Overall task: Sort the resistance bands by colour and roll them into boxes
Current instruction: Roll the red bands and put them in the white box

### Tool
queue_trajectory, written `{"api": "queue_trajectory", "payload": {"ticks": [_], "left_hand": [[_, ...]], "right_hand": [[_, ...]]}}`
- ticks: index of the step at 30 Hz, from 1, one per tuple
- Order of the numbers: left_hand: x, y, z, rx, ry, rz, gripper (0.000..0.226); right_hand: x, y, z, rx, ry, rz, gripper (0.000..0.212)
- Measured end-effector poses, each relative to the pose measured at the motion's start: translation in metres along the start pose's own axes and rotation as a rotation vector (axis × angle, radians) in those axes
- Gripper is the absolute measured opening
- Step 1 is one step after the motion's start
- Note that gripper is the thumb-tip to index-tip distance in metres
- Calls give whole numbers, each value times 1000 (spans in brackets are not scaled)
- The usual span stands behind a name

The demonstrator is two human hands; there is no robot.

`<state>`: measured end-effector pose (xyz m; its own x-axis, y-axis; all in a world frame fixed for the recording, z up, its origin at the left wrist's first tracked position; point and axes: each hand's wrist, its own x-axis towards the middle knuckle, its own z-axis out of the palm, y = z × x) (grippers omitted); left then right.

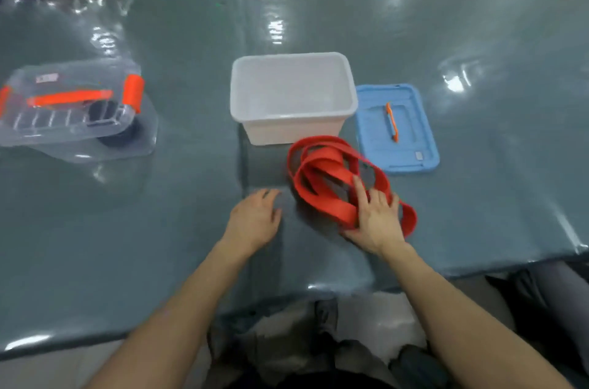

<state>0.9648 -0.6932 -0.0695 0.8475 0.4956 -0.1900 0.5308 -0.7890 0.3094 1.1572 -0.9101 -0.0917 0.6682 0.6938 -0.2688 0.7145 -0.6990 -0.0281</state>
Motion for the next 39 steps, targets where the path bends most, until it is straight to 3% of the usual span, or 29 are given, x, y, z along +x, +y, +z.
{"api": "queue_trajectory", "payload": {"ticks": [2, 4, 5, 6, 9, 12, 15, 18, 21, 23, 26, 28, 31, 33, 35, 36, 39], "left_hand": [[17, 27, 7, -433, 19, -224, 64], [34, 51, 6, -990, 23, -577, 80], [43, 60, 6, -1191, -1, -688, 86], [49, 68, 5, -1246, -34, -706, 90], [57, 82, 1, -1151, -57, -623, 80], [52, 82, -21, -1150, 95, -618, 48], [32, 69, -63, -1069, 311, -470, 31], [8, 47, -110, -780, 569, -348, 28], [-8, 23, -137, -492, 654, -356, 27], [-14, 7, -140, -362, 604, -374, 26], [-27, -14, -142, -211, 627, -369, 28], [-34, -24, -151, -203, 747, -350, 30], [-38, -35, -168, -227, 876, -368, 36], [-38, -53, -176, -338, 690, -537, 48], [-41, -69, -178, -263, 250, -696, 74], [-42, -73, -176, -198, 99, -687, 83], [-34, -58, -173, -342, 111, -504, 83]], "right_hand": [[2, 18, 4, 57, 57, -85, 118], [2, 29, -2, 147, 79, -167, 108], [0, 32, -8, 183, 64, -214, 106], [-1, 35, -15, 212, 47, -271, 105], [-10, 37, -48, 261, 37, -405, 105], [-11, 31, -90, 304, 104, -506, 103], [-3, 16, -131, 399, 176, -626, 101], [10, -4, -157, 523, 190, -695, 107], [21, -22, -161, 648, 12, -583, 115], [31, -26, -149, 663, -110, -503, 84], [46, -28, -140, 678, -22, -424, 33], [54, -31, -149, 840, -8, -369, 27], [65, -41, -178, 1005, 20, -333, 39], [74, -50, -203, 975, 38, -385, 50], [80, -59, -231, 855, 56, -481, 54], [81, -65, -243, 777, 56, -537, 52], [79, -82, -275, 508, 35, -664, 48]]}}
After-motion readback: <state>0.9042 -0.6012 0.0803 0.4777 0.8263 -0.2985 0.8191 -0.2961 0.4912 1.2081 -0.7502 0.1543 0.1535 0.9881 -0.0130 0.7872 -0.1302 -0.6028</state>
